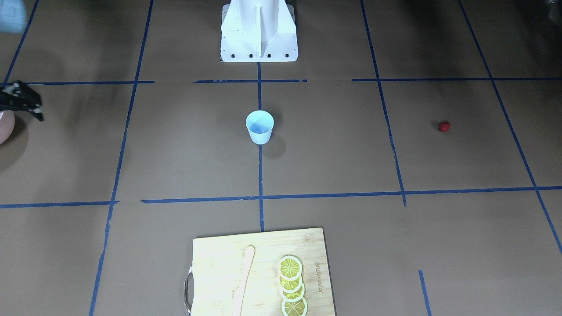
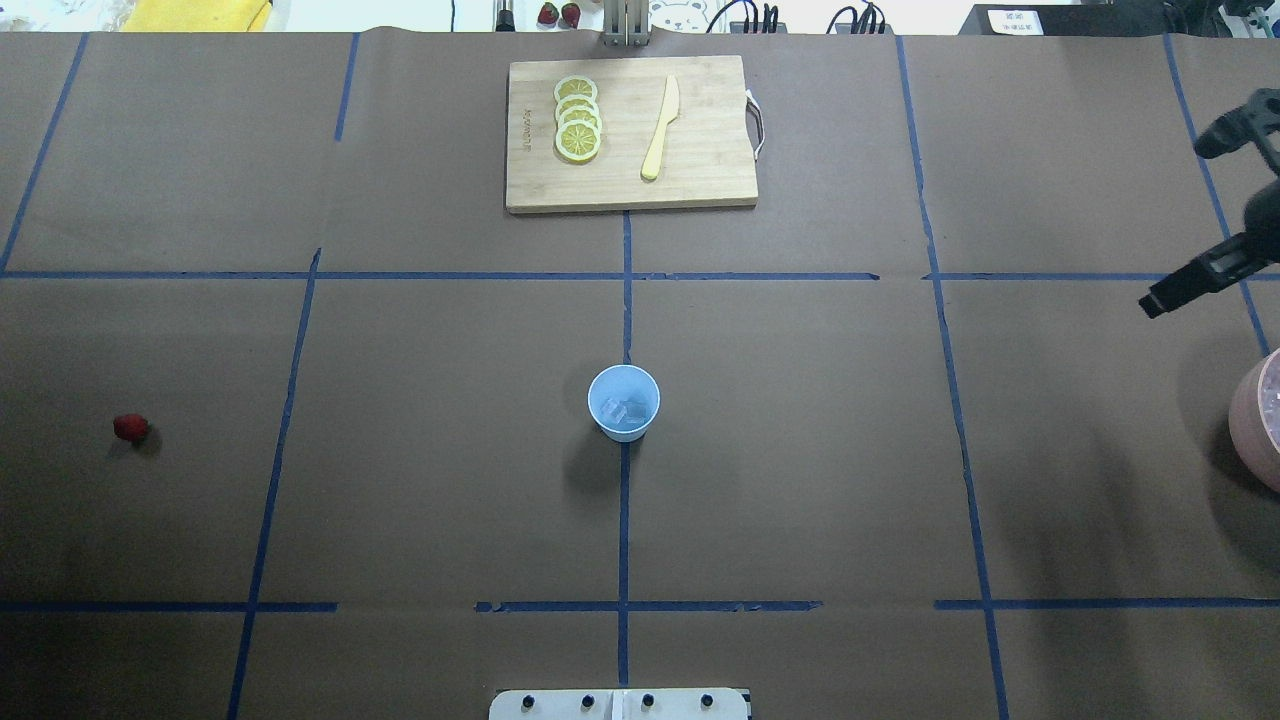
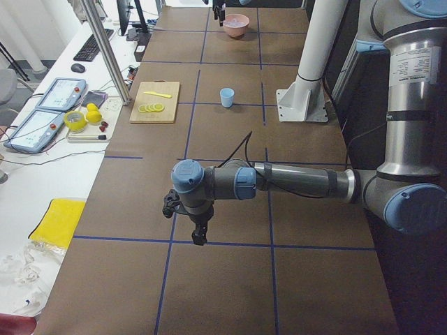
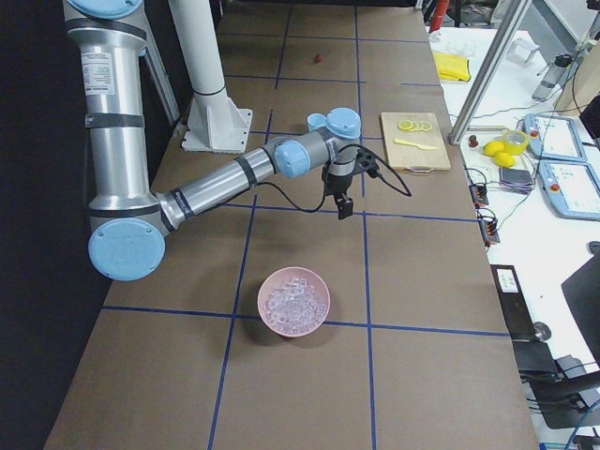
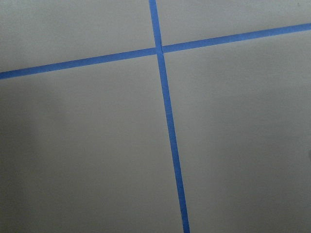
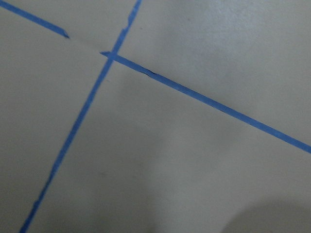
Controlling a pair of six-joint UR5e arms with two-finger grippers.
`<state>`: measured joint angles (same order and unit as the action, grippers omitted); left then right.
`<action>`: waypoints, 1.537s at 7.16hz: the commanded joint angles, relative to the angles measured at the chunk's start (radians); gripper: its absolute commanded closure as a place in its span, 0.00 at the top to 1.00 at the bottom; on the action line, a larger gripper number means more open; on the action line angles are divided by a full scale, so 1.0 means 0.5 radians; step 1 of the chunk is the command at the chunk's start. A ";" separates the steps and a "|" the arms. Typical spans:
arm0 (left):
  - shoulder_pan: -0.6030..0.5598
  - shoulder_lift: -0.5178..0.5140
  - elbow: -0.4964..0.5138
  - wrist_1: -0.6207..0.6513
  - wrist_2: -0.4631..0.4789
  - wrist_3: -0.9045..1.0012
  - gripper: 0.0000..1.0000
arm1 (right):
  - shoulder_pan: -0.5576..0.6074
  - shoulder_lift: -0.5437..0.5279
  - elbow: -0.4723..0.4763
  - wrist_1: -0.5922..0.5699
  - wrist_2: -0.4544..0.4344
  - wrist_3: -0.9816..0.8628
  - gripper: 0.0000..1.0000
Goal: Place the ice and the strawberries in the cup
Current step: 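Withdraw the right gripper back toward the ice bowl, then pick a third ice cube from the pink bowl with the right gripper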
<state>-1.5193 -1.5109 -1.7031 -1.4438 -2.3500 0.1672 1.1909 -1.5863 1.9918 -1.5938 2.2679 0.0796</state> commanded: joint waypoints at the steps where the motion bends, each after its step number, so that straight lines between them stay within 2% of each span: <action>1: 0.004 0.000 0.001 -0.002 0.003 0.000 1.00 | 0.252 -0.235 -0.062 0.027 0.093 -0.485 0.99; 2: 0.004 0.000 -0.008 -0.002 0.003 0.000 1.00 | 0.305 -0.370 -0.117 0.161 0.091 -0.609 0.98; 4: 0.004 0.000 -0.011 -0.002 0.000 0.000 1.00 | 0.345 -0.539 -0.362 0.624 0.094 -0.586 0.98; 5: 0.004 0.000 -0.018 -0.002 0.000 0.000 1.00 | 0.346 -0.555 -0.470 0.741 0.091 -0.519 0.97; 7: 0.004 0.000 -0.018 -0.002 0.003 0.000 1.00 | 0.346 -0.604 -0.697 1.264 0.069 -0.146 0.97; 8: 0.004 0.000 -0.015 -0.002 0.000 0.000 1.00 | 0.346 -0.631 -0.704 1.352 0.060 -0.077 0.96; 11: 0.017 0.000 -0.018 -0.002 0.000 0.000 1.00 | 0.336 -0.641 -0.732 1.353 0.002 -0.076 0.84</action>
<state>-1.5124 -1.5109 -1.7107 -1.4450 -2.3494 0.1672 1.3624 -1.9054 1.6317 -0.9214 2.2769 0.0390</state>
